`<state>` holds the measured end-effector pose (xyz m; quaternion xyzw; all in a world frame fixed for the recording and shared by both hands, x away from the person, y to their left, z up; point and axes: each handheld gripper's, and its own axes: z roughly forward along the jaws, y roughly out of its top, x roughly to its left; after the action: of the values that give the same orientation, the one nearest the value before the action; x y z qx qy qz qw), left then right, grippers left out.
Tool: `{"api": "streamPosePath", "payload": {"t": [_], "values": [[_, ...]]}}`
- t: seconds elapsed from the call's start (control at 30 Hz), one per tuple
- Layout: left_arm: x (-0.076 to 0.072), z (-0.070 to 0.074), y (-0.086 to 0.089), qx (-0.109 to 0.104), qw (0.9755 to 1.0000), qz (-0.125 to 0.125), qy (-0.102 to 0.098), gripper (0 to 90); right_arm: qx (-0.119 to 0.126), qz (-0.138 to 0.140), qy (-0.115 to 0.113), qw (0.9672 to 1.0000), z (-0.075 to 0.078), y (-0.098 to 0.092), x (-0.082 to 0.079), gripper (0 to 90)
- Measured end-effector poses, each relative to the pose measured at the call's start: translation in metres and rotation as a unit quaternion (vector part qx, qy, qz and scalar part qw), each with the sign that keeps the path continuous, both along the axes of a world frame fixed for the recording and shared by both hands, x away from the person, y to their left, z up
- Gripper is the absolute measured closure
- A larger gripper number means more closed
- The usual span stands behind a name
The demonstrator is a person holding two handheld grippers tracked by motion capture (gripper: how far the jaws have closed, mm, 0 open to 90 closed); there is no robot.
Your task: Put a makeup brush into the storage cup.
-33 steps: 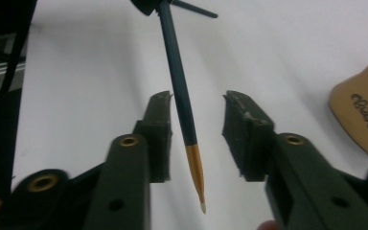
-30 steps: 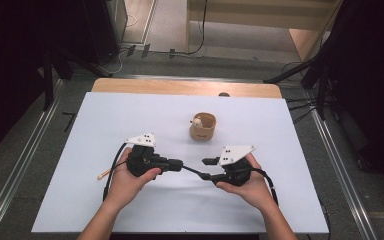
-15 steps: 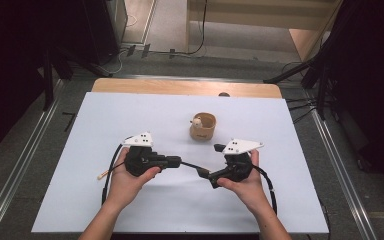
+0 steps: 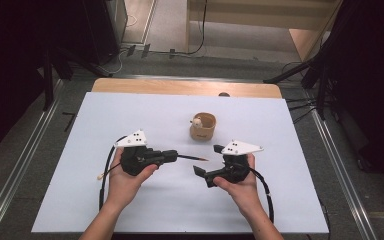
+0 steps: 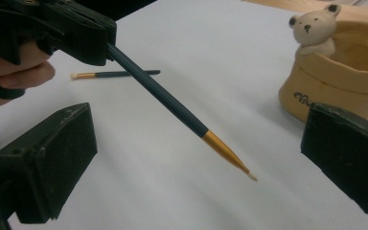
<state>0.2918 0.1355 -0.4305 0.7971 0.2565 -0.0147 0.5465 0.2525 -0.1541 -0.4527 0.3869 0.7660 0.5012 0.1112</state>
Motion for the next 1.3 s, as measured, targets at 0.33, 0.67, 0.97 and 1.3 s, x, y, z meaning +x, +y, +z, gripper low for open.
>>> {"api": "streamPosePath", "payload": {"t": [0.33, 0.67, 0.97, 1.3], "values": [[-0.005, 0.001, 0.002, -0.015, 0.9987, 0.036, -0.034, 86.6, 0.020, -0.047, -0.024, 0.9984, 0.005, 0.012, -0.013, 0.0], [-0.009, 0.002, 0.003, -0.031, 0.9959, 0.056, -0.063, 86.6, 0.057, -0.071, -0.013, 0.9958, -0.003, 0.019, -0.019, 0.0], [-0.015, 0.001, -0.001, -0.051, 0.9924, 0.065, -0.092, 86.6, 0.140, -0.104, 0.035, 0.9841, -0.009, 0.020, -0.022, 0.0], [-0.020, -0.004, -0.007, -0.079, 0.9880, 0.065, -0.115, 86.6, 0.216, -0.146, 0.048, 0.9642, -0.009, 0.021, -0.029, 1.7]]}}
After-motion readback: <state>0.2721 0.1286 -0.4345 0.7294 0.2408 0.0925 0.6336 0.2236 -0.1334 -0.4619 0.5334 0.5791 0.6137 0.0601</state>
